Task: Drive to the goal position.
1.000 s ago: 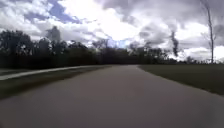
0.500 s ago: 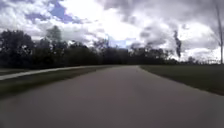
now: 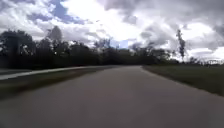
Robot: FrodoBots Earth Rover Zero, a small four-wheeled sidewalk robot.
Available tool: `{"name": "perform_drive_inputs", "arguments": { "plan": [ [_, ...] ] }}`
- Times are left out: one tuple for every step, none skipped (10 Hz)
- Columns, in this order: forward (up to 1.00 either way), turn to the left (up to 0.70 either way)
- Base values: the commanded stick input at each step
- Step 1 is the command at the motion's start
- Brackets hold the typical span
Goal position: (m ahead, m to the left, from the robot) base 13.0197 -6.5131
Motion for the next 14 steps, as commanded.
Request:
{"name": "perform_drive_inputs", "arguments": {
  "plan": [
    [1.00, 0.00],
    [1.00, 0.00],
    [1.00, 0.00],
    [1.00, 0.00],
    [1.00, 0.00],
    [1.00, 0.00],
    [1.00, 0.00],
    [1.00, 0.00],
    [1.00, 0.00],
    [1.00, 0.00],
    [1.00, 0.00],
    [1.00, 0.00],
    [1.00, 0.00],
    [1.00, 0.00]
  ]
}}
